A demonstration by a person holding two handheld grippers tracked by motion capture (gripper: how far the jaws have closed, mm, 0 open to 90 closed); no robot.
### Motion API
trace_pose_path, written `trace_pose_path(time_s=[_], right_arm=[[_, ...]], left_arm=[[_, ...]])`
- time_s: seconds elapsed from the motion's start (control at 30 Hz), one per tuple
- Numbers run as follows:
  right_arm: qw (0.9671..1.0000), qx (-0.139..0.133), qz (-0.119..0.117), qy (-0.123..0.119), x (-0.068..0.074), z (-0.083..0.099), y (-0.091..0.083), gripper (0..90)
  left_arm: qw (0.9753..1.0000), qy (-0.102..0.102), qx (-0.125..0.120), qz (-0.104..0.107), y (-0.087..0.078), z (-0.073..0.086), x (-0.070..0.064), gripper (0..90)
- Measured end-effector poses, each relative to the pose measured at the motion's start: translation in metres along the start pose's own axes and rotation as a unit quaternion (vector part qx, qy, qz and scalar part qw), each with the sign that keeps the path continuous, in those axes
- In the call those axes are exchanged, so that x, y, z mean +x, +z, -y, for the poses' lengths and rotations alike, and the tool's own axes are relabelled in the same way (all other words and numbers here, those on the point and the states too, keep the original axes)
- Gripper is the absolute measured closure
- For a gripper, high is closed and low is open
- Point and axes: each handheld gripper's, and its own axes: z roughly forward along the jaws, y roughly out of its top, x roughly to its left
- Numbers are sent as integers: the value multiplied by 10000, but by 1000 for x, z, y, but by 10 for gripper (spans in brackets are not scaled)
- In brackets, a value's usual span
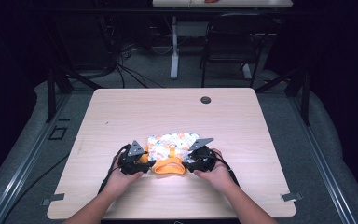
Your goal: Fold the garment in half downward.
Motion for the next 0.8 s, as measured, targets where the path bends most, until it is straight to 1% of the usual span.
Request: trace_pose_path(time_s=[0.03, 0.1, 0.2, 0.37, 0.47, 0.5, 0.6, 0.63, 0.67, 0.8], right_arm=[[10000, 17, -4, 6, -1, 0, 0, 528], [10000, -35, -13, 46, -3, -1, 1, 528], [10000, -32, 11, 62, -5, -3, 2, 527], [10000, -13, 19, 83, -4, -5, 2, 517], [9999, -73, 30, 62, -2, -5, -1, 512], [10000, -80, 0, 35, -1, -5, -3, 510], [9999, -124, -17, 14, 1, -6, -8, 507], [9999, -114, -1, 2, 2, -6, -9, 505], [9999, -136, 23, 0, 3, -6, -11, 503], [9998, -207, 30, -16, 7, -5, -19, 497]], left_arm=[[10000, -27, -17, -2, 1, 0, 1, 471], [10000, -68, -41, -13, 1, 0, 2, 473], [10000, -43, -33, -58, 2, -1, 2, 476], [9999, -109, -54, -39, 1, -1, 1, 476], [9999, -130, -88, 25, -3, -2, 2, 477], [9998, -161, -101, 35, -5, -2, 1, 477], [9998, -152, -116, 65, -10, -3, 1, 476], [9997, -188, -139, 85, -12, -4, 0, 477], [9997, -165, -142, 88, -15, -4, 0, 476], [9993, -280, -238, 115, -25, -5, -2, 475]])
